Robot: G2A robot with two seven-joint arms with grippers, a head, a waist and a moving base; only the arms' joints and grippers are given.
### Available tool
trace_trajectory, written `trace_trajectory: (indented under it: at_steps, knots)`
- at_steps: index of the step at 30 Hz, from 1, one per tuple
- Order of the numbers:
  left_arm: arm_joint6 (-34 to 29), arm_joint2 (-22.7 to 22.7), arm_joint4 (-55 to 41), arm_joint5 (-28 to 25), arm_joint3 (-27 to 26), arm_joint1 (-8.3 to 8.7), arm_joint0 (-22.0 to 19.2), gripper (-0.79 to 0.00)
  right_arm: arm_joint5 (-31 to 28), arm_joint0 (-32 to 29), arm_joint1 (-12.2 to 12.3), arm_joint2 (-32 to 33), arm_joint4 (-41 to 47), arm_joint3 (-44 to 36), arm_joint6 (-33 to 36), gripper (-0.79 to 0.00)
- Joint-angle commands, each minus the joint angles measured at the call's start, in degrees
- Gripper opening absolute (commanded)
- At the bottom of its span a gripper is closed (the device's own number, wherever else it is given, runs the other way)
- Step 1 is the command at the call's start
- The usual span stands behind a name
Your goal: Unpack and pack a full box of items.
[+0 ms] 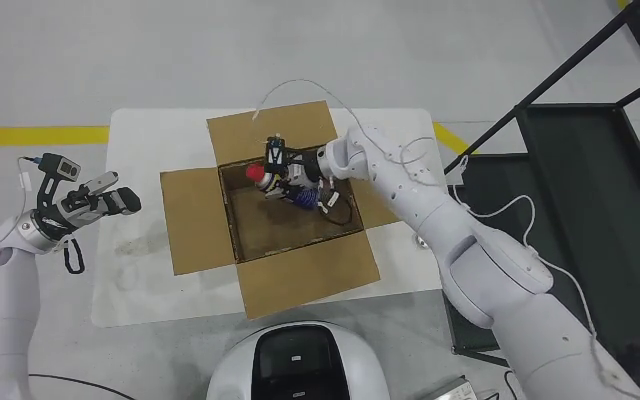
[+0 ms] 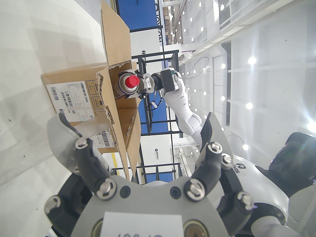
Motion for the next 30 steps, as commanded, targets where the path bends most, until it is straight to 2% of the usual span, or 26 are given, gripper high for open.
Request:
trace_trajectory:
  at_steps: [1, 4, 8, 15, 20, 25, 27, 30]
  knots:
    - [0.0, 0.0, 0.0, 0.0, 0.0, 0.0, 0.0, 0.0, 0.0, -2.1, 2.5, 1.9, 0.2, -4.2, -1.1, -0.785]
    - [0.0, 0.0, 0.0, 0.0, 0.0, 0.0, 0.0, 0.0, 0.0, -5.8, 6.3, 6.2, -0.7, -10.5, -2.8, -0.785]
    - [0.0, 0.0, 0.0, 0.0, 0.0, 0.0, 0.0, 0.0, 0.0, -13.0, 11.4, 15.2, -2.5, -21.7, -4.4, -0.785]
    - [0.0, 0.0, 0.0, 0.0, 0.0, 0.0, 0.0, 0.0, 5.6, -32.0, 18.1, 36.0, -5.3, -45.6, -1.9, -0.785]
    - [0.0, 0.0, 0.0, 0.0, 0.0, 0.0, 0.0, 0.0, 8.5, -47.1, 20.4, 50.4, -4.1, -57.2, -6.5, -0.785]
    - [0.0, 0.0, 0.0, 0.0, 0.0, 0.0, 0.0, 0.0, 11.7, -58.9, 21.0, 58.7, -4.8, -64.4, -11.4, -0.785]
    - [0.0, 0.0, 0.0, 0.0, 0.0, 0.0, 0.0, 0.0, 12.4, -61.4, 21.1, 60.0, -5.5, -65.7, -12.6, -0.785]
    - [0.0, 0.0, 0.0, 0.0, 0.0, 0.0, 0.0, 0.0, 12.4, -61.4, 21.1, 60.0, -5.5, -65.7, -12.6, -0.785]
